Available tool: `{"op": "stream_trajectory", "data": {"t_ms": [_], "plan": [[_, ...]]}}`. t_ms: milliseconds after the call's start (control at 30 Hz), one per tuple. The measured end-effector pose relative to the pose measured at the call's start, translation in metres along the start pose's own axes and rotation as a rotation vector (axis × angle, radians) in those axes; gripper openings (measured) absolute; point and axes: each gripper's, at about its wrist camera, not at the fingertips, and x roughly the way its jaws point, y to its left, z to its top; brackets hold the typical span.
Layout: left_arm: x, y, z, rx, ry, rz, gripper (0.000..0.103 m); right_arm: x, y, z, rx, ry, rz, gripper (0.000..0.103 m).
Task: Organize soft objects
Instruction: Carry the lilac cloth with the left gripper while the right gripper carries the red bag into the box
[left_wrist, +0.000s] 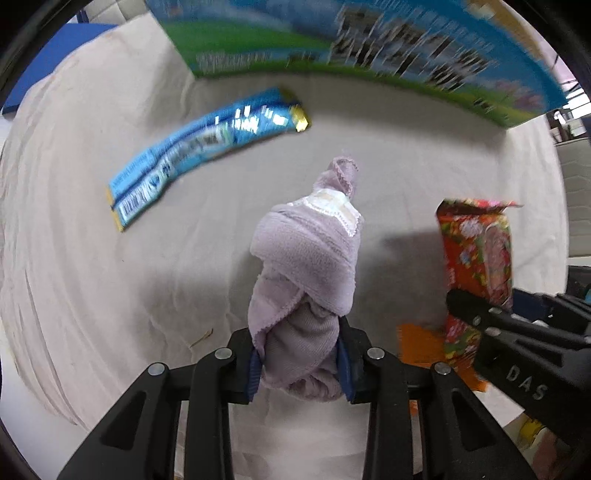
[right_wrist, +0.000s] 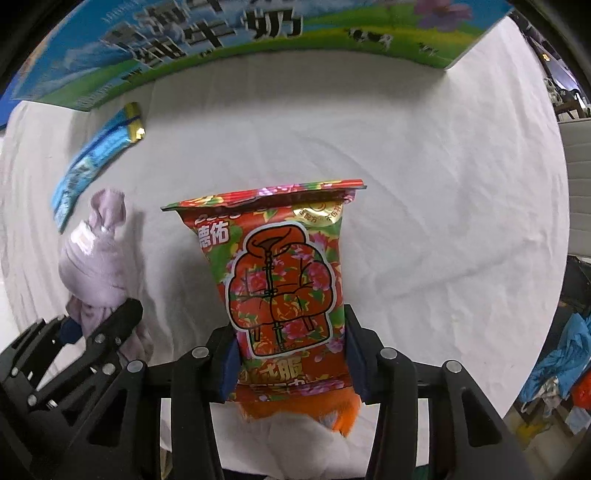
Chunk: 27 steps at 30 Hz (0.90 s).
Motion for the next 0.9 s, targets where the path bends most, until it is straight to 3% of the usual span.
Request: {"op": "stream_trajectory", "data": {"t_ms": [200,500,700,900], "plan": [[-0.055,-0.004,-0.004,0.011,-0.101,-0.047,0.029,-0.060,-0.011,-0.014,0.007,-0.084,0.071,0.049],[-0.147,-0.010,0.014,0.009,-0.236,-0.168,0.030,-0.174,-0.034,-0.003,0.019,-0.249,0.160,0.049],[-0.179,-0.018,0.045,0.018,-0.298,-0.181,0.030,-0.219,-0.033,0.012,0.019,-0.338,0.141,0.049],[-0.190,-0.012,0.082,0.009,-0.327,-0.164,0.030,-0.225,-0.039,0.044,0.034,-0.378,0.082,0.049]]}}
